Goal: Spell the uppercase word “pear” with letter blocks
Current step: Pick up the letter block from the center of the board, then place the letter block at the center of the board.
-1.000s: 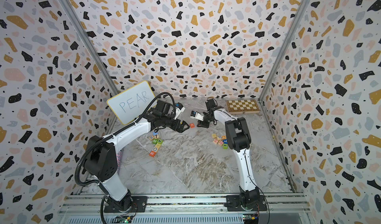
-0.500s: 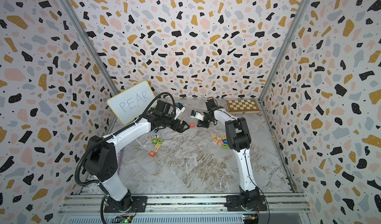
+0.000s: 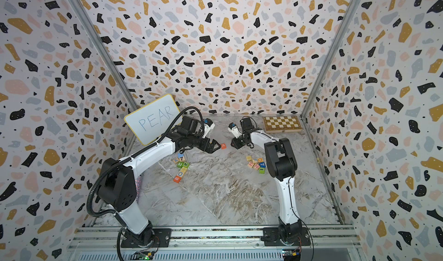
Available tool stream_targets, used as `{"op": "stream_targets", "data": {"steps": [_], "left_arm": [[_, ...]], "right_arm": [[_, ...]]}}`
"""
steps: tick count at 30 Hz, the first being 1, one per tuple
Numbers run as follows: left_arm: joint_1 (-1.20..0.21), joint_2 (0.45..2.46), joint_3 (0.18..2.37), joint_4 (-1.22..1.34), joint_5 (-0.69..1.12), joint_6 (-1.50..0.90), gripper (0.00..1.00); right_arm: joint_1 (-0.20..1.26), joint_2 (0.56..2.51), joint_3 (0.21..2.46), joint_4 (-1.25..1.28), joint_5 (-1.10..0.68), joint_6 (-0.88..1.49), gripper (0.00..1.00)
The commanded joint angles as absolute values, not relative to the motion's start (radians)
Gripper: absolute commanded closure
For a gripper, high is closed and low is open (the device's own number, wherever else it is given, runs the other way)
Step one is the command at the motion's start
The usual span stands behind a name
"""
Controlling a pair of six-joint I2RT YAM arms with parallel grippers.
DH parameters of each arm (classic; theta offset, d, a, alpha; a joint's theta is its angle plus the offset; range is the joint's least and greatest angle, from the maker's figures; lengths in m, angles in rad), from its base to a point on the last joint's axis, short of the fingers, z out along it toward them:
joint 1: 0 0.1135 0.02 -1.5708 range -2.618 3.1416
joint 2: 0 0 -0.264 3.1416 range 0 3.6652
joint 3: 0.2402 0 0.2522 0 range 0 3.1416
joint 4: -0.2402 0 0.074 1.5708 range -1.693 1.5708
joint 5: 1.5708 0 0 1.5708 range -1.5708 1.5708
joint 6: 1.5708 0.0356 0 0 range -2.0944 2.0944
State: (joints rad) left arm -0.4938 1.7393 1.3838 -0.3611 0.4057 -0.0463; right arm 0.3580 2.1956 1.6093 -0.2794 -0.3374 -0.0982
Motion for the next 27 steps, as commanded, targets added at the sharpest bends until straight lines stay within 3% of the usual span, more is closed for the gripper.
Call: {"op": "stream_targets", "data": {"steps": [1,9,27], "left_arm": [[-0.499,1.730,1.414,-0.328,0.406,-0.068,0.01],[-0.502,1.732,1.430,-0.358,0.411,-0.075,0.01],[-0.503,1.737,1.411,-0.343,0.400,-0.089,0.01]], "right_arm": [[0.382,2.125,1.596,-0.183,-0.232,0.238,0.79],[0.427,2.181,1.646,-0.242,-0.075,0.331,0.79],[0.480,2.252,1.671,-0.287,0.022,0.333,0.79]]}}
